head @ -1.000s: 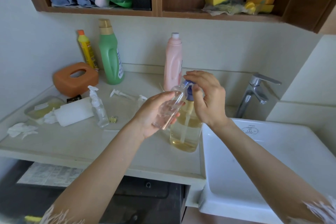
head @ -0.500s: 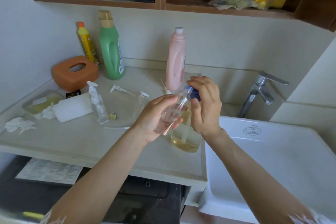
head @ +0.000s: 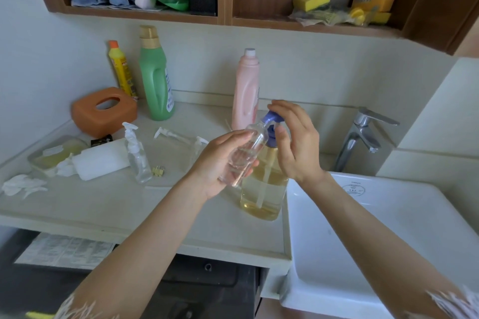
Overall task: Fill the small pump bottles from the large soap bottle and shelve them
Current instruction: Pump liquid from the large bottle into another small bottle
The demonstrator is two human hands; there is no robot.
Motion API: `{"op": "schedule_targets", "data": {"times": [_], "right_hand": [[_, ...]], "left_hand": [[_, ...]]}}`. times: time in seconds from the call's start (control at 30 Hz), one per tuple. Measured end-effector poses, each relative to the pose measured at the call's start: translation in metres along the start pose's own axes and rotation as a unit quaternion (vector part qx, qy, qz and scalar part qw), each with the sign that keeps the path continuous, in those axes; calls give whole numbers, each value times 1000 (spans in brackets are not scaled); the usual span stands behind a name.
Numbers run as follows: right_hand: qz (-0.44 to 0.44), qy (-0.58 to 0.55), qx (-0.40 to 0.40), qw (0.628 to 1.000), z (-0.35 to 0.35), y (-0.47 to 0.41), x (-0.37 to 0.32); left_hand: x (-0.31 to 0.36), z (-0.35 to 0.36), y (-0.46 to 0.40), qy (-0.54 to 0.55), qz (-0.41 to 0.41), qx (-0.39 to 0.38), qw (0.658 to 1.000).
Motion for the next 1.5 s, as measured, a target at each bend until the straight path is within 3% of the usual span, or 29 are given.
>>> {"op": "schedule_targets", "data": {"times": [0.33,0.53,0.93,1.13,1.33,1.5], "right_hand": [[13,-51,76,996,13,10,9],[37,-49,66,996,11,15,3],[17,-35,-4,999,-9,-5,-3],[-33,-45,30,998,11,16,0],[-4,-32,57,998,15,20,9],[6,-25,46,999,12,19,3]], "left_hand": [[-15,-5,-6,25,-59,-15,998],[-22,-6,-6,33,-75,-6,997],[-6,-1,-5,27,-24,-22,999],[-12,-4,-8,40,-29,-27,998],[-25,-10,-11,47,-60,-32,997],[-22,-14,-11,19,-35,-43,998]]}}
Point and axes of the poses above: each hand's wrist, its own y-axis away from the middle knuckle, its own z-axis out of the palm, x = y × z, the point moved 1 cm from there along -y, towards the middle knuckle, and after that the axes turned 3 degrees about x, right-handed, at the moved point
